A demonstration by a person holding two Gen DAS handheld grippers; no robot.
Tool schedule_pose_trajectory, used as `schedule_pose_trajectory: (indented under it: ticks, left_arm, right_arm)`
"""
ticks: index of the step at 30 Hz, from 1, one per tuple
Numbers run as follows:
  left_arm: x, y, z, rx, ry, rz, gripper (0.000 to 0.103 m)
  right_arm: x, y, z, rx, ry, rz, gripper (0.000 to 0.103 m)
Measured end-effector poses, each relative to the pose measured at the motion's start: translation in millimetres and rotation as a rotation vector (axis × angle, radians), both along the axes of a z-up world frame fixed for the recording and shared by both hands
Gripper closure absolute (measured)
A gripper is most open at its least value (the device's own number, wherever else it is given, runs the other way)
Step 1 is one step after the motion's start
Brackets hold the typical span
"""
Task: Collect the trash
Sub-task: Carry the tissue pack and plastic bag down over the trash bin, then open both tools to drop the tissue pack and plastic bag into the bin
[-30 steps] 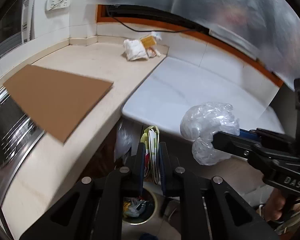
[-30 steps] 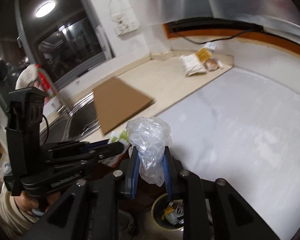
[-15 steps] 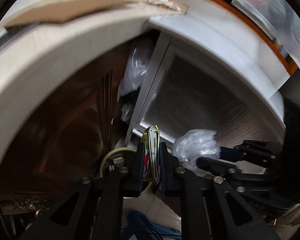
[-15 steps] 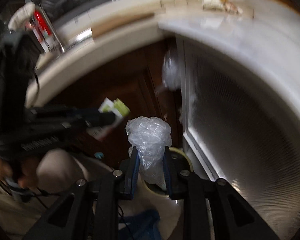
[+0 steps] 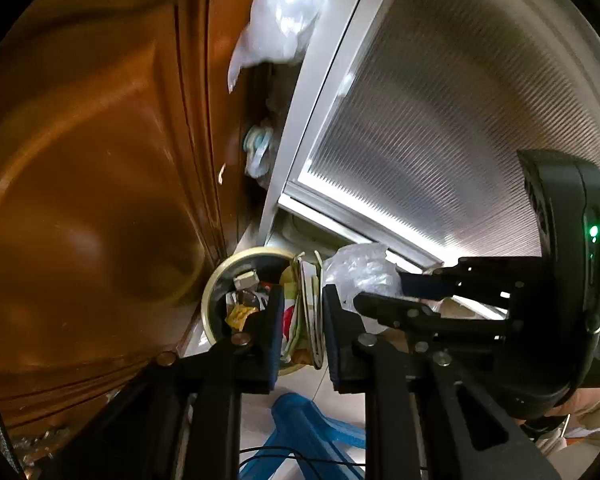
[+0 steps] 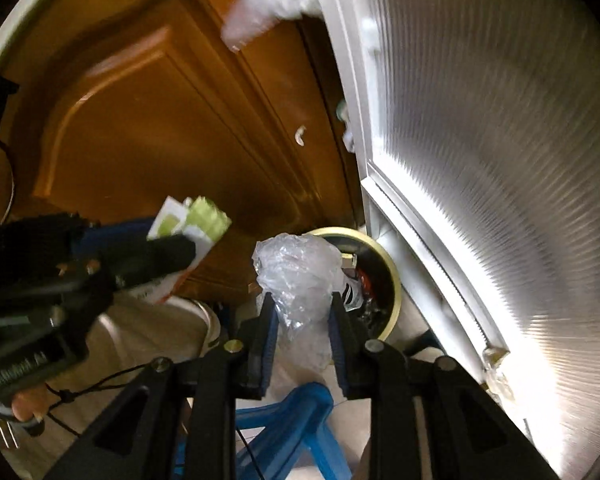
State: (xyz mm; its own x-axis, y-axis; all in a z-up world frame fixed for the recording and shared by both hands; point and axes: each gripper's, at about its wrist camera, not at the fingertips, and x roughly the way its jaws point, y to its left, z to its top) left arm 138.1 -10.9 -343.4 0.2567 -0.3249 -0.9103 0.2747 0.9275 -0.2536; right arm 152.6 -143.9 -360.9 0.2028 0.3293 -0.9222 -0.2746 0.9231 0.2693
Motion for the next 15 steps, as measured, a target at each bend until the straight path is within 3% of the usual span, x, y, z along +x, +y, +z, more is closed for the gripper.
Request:
schedule_pose_trajectory:
  ticks: [5,11,15]
  left_arm:
    - [8.6,0.5,-21.6,0.009,0.037,-0.008,0.078]
    - [11.9,2.9,-27.8,0.034,0.038,-0.018,0.069]
    - [13.1,5.4,-32.6,0.05,0.046,-0.013,0.066]
  right_arm:
    - [7.1,-3.1,-14.8,-0.002,0.028,-0.027,0.076]
    - [13.0,-1.6,-22.7,0.003,0.053,-0.039,0.075]
    - [16.7,-1.3,-30.4,0.007,0.073,-0.045,0.069]
